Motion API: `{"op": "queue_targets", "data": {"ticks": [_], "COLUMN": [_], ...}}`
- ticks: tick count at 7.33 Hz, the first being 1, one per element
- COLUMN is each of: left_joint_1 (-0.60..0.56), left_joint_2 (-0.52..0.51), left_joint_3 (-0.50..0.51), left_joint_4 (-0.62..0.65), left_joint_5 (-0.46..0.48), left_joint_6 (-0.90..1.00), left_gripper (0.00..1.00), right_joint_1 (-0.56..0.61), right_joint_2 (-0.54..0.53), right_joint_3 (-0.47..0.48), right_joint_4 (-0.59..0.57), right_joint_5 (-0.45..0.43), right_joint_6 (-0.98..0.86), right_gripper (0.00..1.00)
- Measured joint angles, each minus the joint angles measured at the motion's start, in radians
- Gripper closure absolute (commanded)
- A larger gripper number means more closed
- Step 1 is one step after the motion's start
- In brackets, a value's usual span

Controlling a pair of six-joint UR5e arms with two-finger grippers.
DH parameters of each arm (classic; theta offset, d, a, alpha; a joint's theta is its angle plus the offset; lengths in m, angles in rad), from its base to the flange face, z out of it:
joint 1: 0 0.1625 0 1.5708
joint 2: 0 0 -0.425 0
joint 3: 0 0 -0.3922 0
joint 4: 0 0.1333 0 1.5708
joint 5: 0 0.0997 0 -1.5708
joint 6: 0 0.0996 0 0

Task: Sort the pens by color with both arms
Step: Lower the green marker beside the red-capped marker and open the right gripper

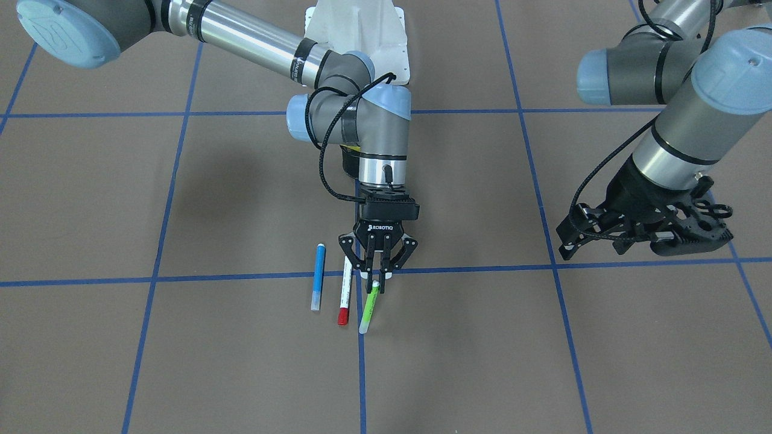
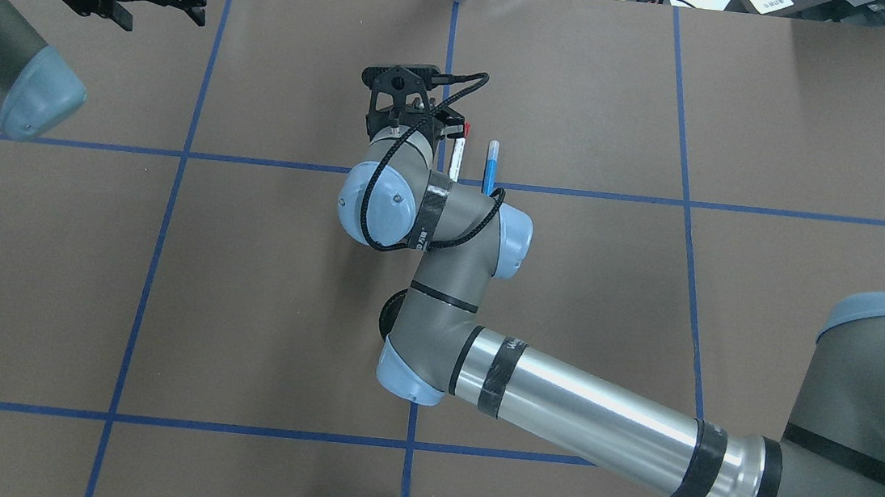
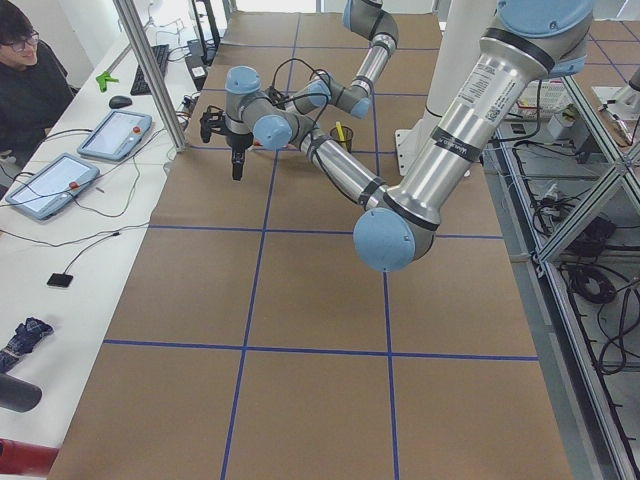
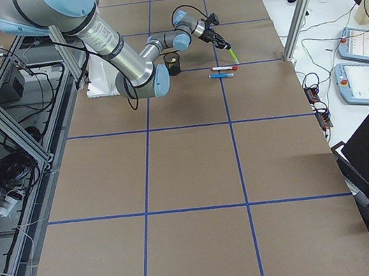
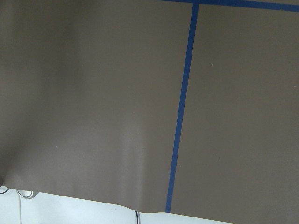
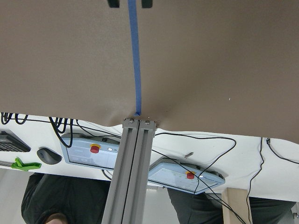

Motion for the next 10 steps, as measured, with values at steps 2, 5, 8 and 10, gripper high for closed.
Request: {"op": "queue_targets", "data": {"ticks": [2,5,8,10], "left_joint_1": [0.0,0.0,0.0,0.001], "left_joint_2": [0.003,0.004,0.004,0.0], "left_joint_3": [0.001,0.001,0.001,-0.004], "left_joint_4": [0.0,0.0,0.0,0.007], "left_joint_5": [0.0,0.0,0.0,0.0], "left_joint_6": [0.0,0.005,0.005,-0.002], "left_gripper": [0.0,0.0,0.0,0.0], "right_joint_1": [-0.029,-0.059,-0.05,0.011], "right_joint_2": [-0.01,-0.056,-0.062,-0.059], "right_joint_3": [0.025,0.082,0.091,0.154], "right_joint_4": [0.0,-0.001,-0.001,-0.007], "right_joint_5": [-0.009,-0.01,-0.001,0.117], "right_joint_6": [0.001,0.0,-0.02,-0.077], "right_gripper": [1.0,0.01,0.0,0.0]}}
